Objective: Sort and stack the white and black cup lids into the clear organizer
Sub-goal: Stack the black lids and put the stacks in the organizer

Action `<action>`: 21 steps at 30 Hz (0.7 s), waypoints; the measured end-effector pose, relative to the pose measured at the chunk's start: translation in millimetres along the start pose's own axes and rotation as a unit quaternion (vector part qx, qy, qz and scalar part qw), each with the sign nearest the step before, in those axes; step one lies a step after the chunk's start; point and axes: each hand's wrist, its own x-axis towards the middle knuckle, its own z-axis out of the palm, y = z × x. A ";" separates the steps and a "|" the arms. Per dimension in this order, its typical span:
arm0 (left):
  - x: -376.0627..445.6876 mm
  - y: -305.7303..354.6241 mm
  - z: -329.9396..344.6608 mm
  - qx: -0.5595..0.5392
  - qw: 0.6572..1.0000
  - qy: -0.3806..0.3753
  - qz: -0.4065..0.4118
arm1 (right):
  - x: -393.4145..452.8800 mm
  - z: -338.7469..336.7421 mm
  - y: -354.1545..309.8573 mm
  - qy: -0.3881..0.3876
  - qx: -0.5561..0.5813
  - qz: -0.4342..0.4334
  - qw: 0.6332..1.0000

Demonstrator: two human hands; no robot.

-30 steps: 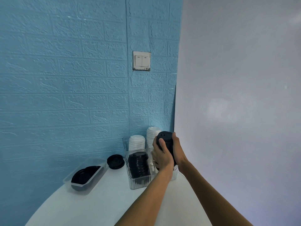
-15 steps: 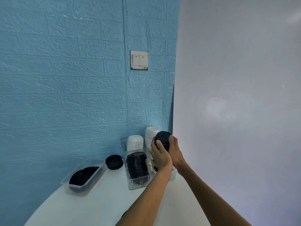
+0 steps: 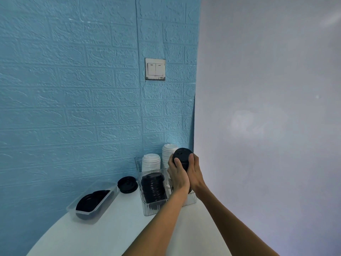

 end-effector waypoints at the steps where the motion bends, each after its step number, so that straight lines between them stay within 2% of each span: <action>1: -0.2 0.0 0.2 0.001 1.000 0.000 -0.007 | 0.2 0.3 0.5 -0.002 0.003 0.003 1.000; 7: -1.3 0.5 2.7 0.039 0.999 -0.006 -0.014 | -1.8 -7.5 -3.2 -0.027 0.033 0.025 0.999; 11: 1.0 -5.8 -1.6 0.155 0.988 -0.004 0.013 | -4.1 -7.2 3.7 -0.027 0.019 0.030 0.999; 15: 4.2 -19.2 -15.9 0.136 0.990 -0.002 0.028 | -4.2 -0.6 9.3 -0.018 -0.006 0.026 0.999; 21: 8.8 -25.4 -28.5 0.127 0.990 -0.052 0.019 | -7.9 1.1 11.4 -0.019 -0.032 0.028 0.999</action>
